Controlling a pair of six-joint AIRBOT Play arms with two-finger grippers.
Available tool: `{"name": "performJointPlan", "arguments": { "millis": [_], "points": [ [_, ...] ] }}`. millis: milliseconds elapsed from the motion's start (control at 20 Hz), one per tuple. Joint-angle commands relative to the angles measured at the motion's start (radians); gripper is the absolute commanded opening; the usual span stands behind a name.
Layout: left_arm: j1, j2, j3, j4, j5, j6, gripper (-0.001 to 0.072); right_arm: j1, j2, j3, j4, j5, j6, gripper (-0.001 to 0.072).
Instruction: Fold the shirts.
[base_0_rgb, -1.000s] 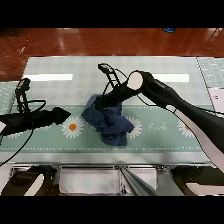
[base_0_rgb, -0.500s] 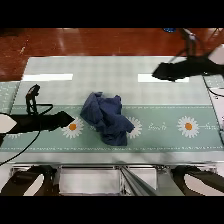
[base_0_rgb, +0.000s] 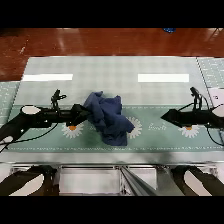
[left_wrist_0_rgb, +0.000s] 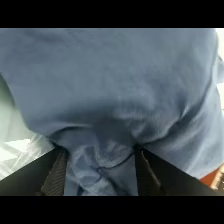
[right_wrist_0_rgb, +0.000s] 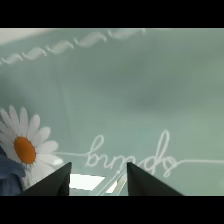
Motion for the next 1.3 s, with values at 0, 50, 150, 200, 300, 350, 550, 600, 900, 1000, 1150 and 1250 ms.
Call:
{"name": "performJointPlan", "arguments": {
  "millis": [0, 50, 150, 200, 300, 350, 550, 600, 900, 1000, 1150, 1250],
  "points": [
    [-0.005, -0.109, 0.042, -0.119, -0.036, 0.138, 0.0506, 0.0, 0.015, -0.111, 0.06, -0.032, -0.031, 0.0409],
    [-0.005, -0.113, 0.06, -0.117, -0.04, 0.159, 0.0451, 0.025, 0.014, -0.124, 0.068, -0.052, -0.031, 0.0409],
    [-0.005, -0.113, 0.094, -0.117, -0.035, 0.169, 0.0072, 0.121, -0.003, -0.134, 0.091, -0.095, -0.026, 0.0409],
    [-0.005, -0.113, 0.114, -0.117, -0.035, 0.185, 0.0018, 0.181, -0.022, -0.134, 0.116, -0.124, -0.027, 0.0409],
    [-0.005, -0.113, 0.148, -0.117, -0.038, 0.19, 0.0018, 0.295, -0.077, -0.133, 0.18, -0.212, -0.026, 0.0409],
    [-0.005, -0.113, 0.159, -0.117, -0.043, 0.19, 0.0018, 0.335, -0.114, -0.124, 0.219, -0.237, -0.027, 0.0409],
    [-0.005, -0.113, 0.17, -0.111, -0.056, 0.19, 0.0018, 0.431, -0.256, -0.037, 0.357, -0.262, -0.092, 0.0409],
    [-0.005, -0.113, 0.17, -0.106, -0.059, 0.19, 0.0018, 0.439, -0.288, -0.001, 0.348, -0.271, -0.098, 0.0409],
    [-0.005, -0.113, 0.17, -0.106, -0.079, 0.19, 0.0018, 0.474, -0.479, 0.262, 0.342, -0.22, -0.089, 0.0409],
    [-0.005, -0.113, 0.17, -0.106, -0.079, 0.19, 0.0018, 0.525, -0.554, 0.338, 0.351, -0.195, -0.088, 0.0409],
    [-0.005, -0.113, 0.17, -0.106, -0.087, 0.19, 0.0018, 0.609, -0.632, 0.44, 0.359, -0.172, -0.088, 0.0409],
    [-0.005, -0.113, 0.17, -0.106, -0.09, 0.19, 0.0018, 0.647, -0.664, 0.491, 0.359, -0.172, -0.082, 0.0408]
  ]
}}
